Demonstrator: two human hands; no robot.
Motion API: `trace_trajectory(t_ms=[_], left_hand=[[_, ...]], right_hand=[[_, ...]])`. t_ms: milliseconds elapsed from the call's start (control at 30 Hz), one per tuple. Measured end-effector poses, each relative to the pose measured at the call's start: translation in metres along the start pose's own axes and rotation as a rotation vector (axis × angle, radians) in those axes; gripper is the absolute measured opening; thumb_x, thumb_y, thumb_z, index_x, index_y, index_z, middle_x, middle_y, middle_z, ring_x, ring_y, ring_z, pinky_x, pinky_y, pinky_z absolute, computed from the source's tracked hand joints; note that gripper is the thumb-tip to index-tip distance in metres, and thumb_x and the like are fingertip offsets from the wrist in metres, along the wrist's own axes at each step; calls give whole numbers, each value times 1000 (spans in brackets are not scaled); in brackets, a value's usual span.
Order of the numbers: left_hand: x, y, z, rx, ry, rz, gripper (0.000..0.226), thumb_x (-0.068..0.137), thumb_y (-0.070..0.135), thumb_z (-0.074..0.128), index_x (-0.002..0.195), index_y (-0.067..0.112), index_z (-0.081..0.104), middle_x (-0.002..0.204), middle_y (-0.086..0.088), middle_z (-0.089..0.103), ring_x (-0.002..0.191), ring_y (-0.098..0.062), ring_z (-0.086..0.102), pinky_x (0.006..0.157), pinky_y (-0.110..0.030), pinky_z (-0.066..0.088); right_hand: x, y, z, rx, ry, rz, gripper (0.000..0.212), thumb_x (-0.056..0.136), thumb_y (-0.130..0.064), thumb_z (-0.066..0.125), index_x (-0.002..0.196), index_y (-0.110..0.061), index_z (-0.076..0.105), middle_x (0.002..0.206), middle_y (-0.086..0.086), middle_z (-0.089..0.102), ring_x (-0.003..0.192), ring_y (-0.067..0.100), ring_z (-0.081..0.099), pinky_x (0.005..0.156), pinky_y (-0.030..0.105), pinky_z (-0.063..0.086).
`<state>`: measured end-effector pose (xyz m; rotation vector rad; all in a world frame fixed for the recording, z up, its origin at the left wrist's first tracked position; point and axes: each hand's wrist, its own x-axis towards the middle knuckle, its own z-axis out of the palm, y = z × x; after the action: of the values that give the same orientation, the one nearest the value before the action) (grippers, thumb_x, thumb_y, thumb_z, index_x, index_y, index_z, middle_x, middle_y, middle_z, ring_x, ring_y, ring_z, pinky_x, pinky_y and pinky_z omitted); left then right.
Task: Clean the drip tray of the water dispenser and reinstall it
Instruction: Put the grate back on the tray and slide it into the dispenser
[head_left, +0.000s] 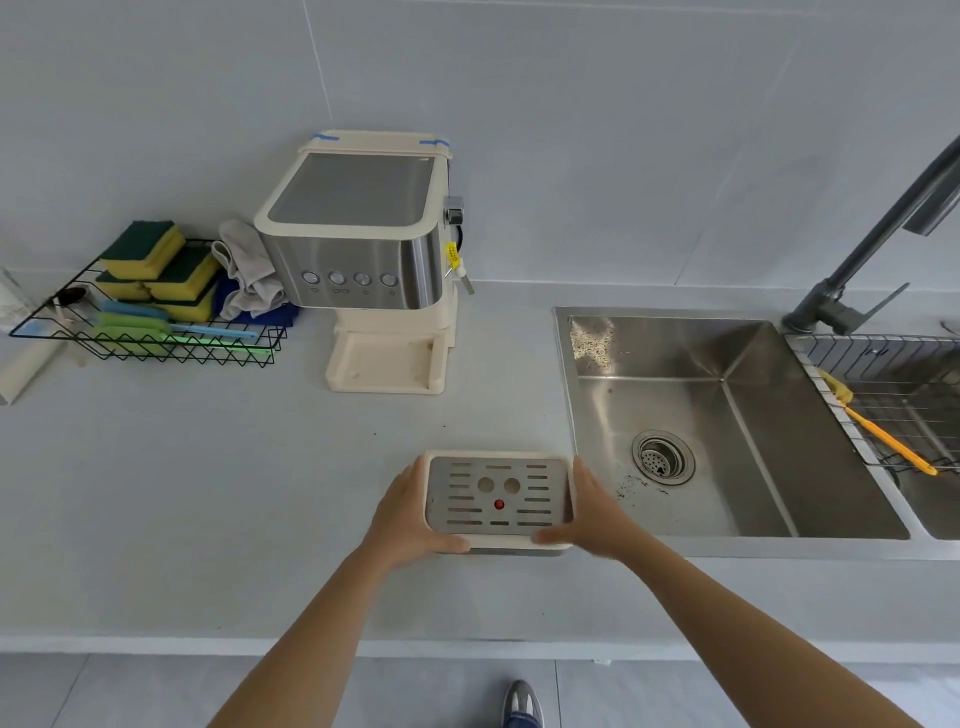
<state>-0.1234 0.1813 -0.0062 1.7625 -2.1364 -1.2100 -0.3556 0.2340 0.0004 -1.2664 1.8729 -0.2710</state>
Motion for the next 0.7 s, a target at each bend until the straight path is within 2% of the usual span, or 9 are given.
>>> trace_trajectory(t_ms=[100,167,233,433,567,700], left_hand=[[-6,-1,7,-13,-5,24,112,37,49,79,134,35,26,121,11,47,113,-11,46,95,-37,48],[-7,-5,10,-57,-13,19,117,36,48,79,137,38,22,123,11,47,114,-12,48,95,-37,49],[-7,-8,12,-104,-10,16,116,38,45,81,137,42,21,126,12,48,116,-11,50,94,-39,51],[-10,-3,10,-201,-5,23,112,54,22,84,143,37,18,127,14,51,113,-10,53,92,-26,47],[-9,-1,10,-254,12,17,113,59,16,84,144,37,12,117,18,51,109,-9,53,87,-17,43],[-5,2,5,-289,46,-18,114,59,15,84,147,30,14,116,14,54,105,-8,52,87,-17,41]], right_hand=[[-8,5,8,-86,-8,-91,132,50,-41,86,147,-12,1,149,5,26,138,24,27,114,46,30],[-11,5,12,-126,-8,-133,136,56,-37,85,148,-8,-11,155,5,13,143,23,16,118,45,22],[-10,6,15,-139,16,-152,133,62,-34,83,147,-6,-16,157,6,9,145,23,12,119,43,20],[-5,10,16,-110,63,-190,120,66,-25,80,148,-10,-7,152,5,23,138,21,27,114,42,33],[1,12,12,-63,49,-199,119,67,-23,80,149,-13,-5,150,4,27,135,21,34,111,41,37],[10,8,3,-16,43,-236,118,68,-19,80,148,-15,-5,150,2,26,132,20,37,109,35,39]])
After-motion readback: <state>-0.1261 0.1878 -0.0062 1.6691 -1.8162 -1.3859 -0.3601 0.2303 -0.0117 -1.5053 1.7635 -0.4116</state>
